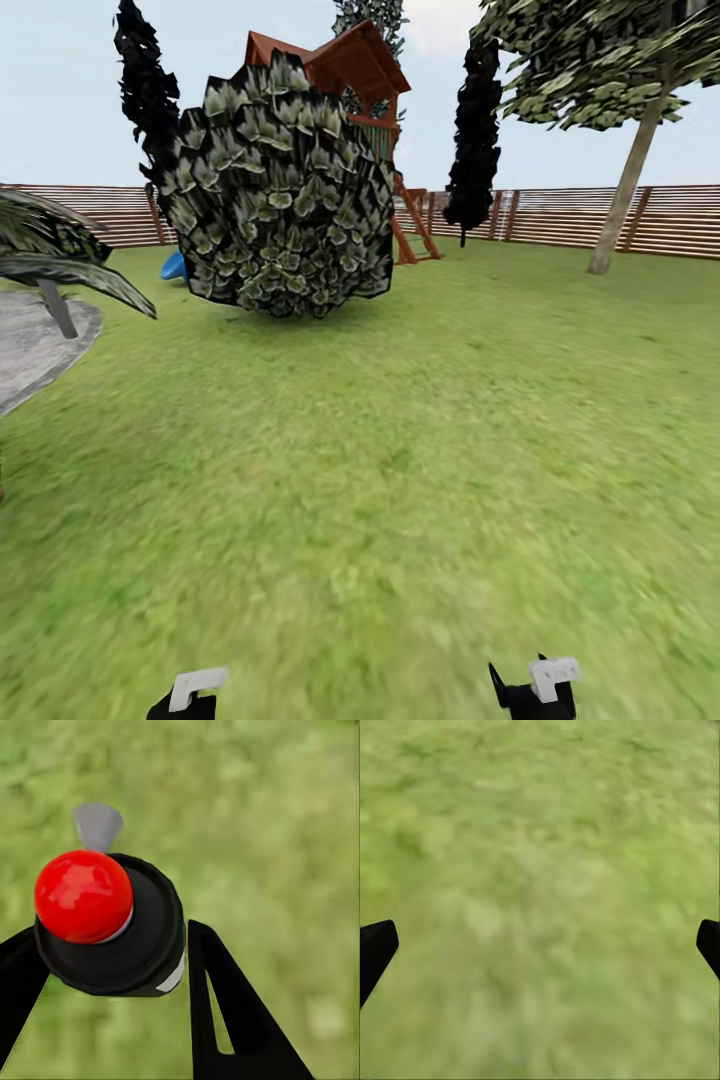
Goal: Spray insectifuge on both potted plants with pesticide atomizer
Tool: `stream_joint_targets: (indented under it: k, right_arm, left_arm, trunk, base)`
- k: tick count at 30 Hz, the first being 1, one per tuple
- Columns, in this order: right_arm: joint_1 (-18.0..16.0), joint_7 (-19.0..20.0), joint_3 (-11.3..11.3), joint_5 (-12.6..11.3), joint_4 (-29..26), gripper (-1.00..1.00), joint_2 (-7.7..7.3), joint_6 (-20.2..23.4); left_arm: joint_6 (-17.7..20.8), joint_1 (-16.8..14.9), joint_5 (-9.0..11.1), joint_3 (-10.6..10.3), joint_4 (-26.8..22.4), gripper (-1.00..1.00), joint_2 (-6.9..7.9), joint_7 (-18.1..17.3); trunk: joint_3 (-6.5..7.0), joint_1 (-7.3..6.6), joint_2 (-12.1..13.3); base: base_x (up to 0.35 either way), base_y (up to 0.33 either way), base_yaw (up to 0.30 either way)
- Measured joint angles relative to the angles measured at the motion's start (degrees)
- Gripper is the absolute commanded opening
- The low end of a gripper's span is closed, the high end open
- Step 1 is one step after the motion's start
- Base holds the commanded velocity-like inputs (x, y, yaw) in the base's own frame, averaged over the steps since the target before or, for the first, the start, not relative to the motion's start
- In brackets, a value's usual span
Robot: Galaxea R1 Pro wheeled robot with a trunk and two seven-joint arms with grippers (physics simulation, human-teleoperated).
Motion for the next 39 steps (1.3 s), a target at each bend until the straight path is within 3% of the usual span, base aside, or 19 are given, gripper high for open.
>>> stream_joint_targets:
  k: [27, 39]
  right_arm:
    - [0.0, 0.0, 0.0, 0.0, 0.0, 1.0, 0.01, 0.0]
    - [0.01, 0.0, -0.01, 0.0, -0.01, 1.0, 0.01, 0.0]
  left_arm:
    - [0.0, 0.0, 0.0, 0.0, 0.0, -1.0, 0.0, 0.0]
    - [0.0, -0.01, 0.0, 0.0, 0.01, -1.0, 0.0, 0.0]
  trunk:
    - [0.0, 0.0, 0.0]
    - [0.0, 0.0, 0.0]
  base:
    - [0.34, 0.0, 0.117]
    - [0.34, 0.0, 0.012]
